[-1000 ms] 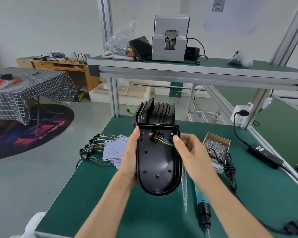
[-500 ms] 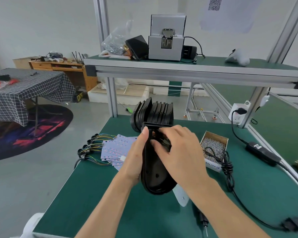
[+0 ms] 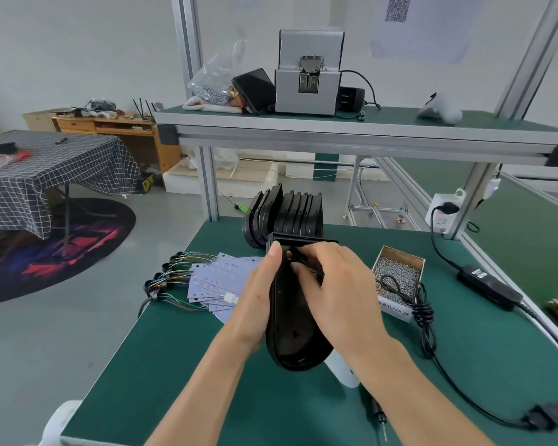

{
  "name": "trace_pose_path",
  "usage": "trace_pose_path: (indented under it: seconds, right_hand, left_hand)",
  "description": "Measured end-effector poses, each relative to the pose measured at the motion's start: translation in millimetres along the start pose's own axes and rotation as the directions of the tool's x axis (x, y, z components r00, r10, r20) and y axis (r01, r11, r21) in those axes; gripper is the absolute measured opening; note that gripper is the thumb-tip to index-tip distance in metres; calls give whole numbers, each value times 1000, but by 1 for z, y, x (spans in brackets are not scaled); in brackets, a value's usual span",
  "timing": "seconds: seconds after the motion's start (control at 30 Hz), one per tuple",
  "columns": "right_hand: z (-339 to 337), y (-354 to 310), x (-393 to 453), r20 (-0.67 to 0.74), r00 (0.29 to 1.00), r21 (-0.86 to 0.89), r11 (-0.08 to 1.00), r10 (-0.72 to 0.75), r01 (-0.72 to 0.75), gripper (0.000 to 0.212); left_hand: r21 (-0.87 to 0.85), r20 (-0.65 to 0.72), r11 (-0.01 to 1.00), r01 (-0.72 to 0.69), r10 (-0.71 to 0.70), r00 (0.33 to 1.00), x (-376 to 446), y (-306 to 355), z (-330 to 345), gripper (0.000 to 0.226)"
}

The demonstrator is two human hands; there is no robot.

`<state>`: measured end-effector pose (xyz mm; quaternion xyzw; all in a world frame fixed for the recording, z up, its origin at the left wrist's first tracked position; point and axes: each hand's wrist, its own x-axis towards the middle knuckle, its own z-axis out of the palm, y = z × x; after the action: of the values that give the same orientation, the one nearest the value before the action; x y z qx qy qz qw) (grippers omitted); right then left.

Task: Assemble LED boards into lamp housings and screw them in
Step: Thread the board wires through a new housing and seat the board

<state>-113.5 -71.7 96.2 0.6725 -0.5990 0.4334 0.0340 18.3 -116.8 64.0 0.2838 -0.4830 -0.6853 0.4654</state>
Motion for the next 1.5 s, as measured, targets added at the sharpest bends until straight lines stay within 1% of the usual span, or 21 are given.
trace_pose_path:
  seconds: [0.1, 0.17, 0.3, 0.4, 0.53, 0.6, 0.73, 0.8, 0.87, 0.93, 1.0, 1.13, 1.23, 1.33, 1.43, 1.5]
  right_hand:
    - [5, 3, -5, -84, 996, 46, 999, -2, 6, 13]
    - [8, 4, -7, -124, 992, 46, 999, -13, 19, 12]
    - [12, 4, -8, -117, 992, -18, 998, -56, 55, 16]
    - [13, 6, -9, -134, 988, -35, 997, -74, 70, 15]
    - [11, 7, -11, -90, 987, -115, 986, -133, 122, 17]
    - [8, 7, -11, -67, 982, -168, 972, -176, 163, 19]
    - [1, 6, -8, 5, 976, -205, 955, -219, 215, 11]
    - [-2, 8, -7, 31, 970, -208, 948, -241, 242, 11]
    - [-5, 12, -6, 34, 961, -188, 943, -274, 276, 11]
    - [-5, 15, -7, -12, 954, -187, 938, -299, 291, 12]
    - [-3, 16, -9, -87, 947, -195, 938, -308, 287, 13]
    - [6, 17, -13, -236, 915, -216, 936, -328, 279, 15]
    - [15, 16, -18, -310, 904, -202, 950, -294, 239, 11]
    - [21, 13, -25, -332, 908, -143, 966, -254, 217, 3]
    - [22, 14, -29, -341, 913, -69, 975, -223, 212, 11]
    - [20, 15, -32, -315, 926, -40, 978, -206, 204, 13]
  left_hand:
    - [34, 24, 999, 5, -6, 1000, -1, -1, 0, 72]
    - [43, 33, 999, 3, -4, 999, -1, -2, 0, 70]
    - [69, 10, 997, -22, 21, 1000, -2, -4, 1, 74]
    - [112, -16, 994, -21, 23, 1000, -4, -5, 3, 78]
    - [161, -4, 987, -6, 6, 1000, -4, -2, 0, 75]
    - [117, 3, 993, 23, -24, 1000, -4, 0, -1, 72]
    - [51, -12, 998, 49, -49, 999, -6, 3, 0, 66]
    - [19, -19, 997, 69, -69, 997, -7, 4, 1, 66]
    - [-3, 3, 996, 88, -88, 996, -8, 6, 0, 67]
    - [-4, 33, 994, 107, -106, 994, -8, 8, 1, 69]
    - [7, 47, 994, 107, -107, 993, -9, 9, 2, 68]
    - [33, 40, 996, 78, -79, 996, -8, 9, 1, 63]
    - [38, 22, 998, 47, -48, 999, -8, 8, 4, 62]
    - [-44, 26, 998, 48, -47, 999, -8, 6, 5, 70]
    - [-59, 18, 998, 16, -15, 1000, -8, 5, 6, 79]
    - [-27, 15, 1000, 0, 1, 1000, -9, 4, 6, 89]
